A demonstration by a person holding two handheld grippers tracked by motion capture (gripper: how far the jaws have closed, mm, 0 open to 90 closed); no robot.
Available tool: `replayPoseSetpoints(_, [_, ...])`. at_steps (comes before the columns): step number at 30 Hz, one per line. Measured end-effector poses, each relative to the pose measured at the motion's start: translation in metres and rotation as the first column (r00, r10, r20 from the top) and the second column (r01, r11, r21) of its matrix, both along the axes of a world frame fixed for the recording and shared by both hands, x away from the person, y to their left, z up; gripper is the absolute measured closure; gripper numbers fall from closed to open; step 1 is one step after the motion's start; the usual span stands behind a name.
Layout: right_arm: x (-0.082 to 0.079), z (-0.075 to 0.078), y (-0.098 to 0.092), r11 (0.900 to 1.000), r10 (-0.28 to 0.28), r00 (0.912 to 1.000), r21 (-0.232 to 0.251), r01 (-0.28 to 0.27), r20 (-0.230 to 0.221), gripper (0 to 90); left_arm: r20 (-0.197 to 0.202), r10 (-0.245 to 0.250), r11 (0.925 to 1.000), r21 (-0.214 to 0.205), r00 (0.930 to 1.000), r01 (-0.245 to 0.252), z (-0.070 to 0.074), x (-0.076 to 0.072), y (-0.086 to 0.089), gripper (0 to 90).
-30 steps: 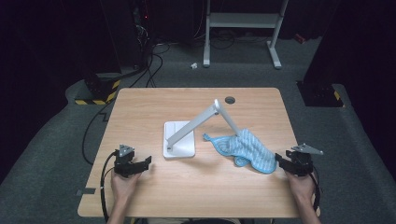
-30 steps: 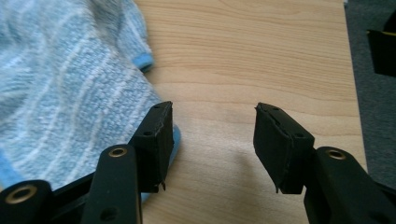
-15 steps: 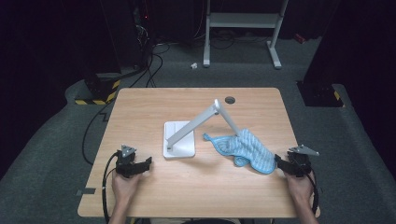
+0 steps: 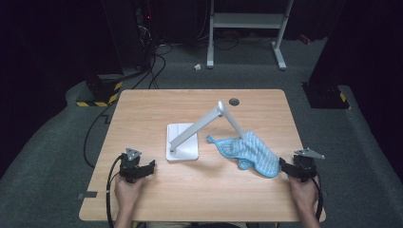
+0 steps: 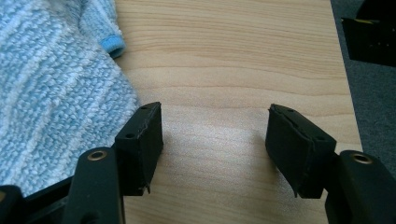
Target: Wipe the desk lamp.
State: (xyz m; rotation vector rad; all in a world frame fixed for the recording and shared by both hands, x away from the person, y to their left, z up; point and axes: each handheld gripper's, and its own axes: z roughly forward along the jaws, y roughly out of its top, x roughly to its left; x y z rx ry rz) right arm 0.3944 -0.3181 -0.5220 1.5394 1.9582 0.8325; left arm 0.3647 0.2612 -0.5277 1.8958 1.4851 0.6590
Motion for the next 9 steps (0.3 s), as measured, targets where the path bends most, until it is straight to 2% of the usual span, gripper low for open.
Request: replayPoseSetpoints(9, [0.0, 0.0, 0.0005, 1.0, -0.001, 1.0, -0.004, 0.001, 0.001, 36.2, -0.004, 0.0, 1.0, -0.001, 1.0, 0.0, 0.0002, 0.0001, 0.0004, 22.0])
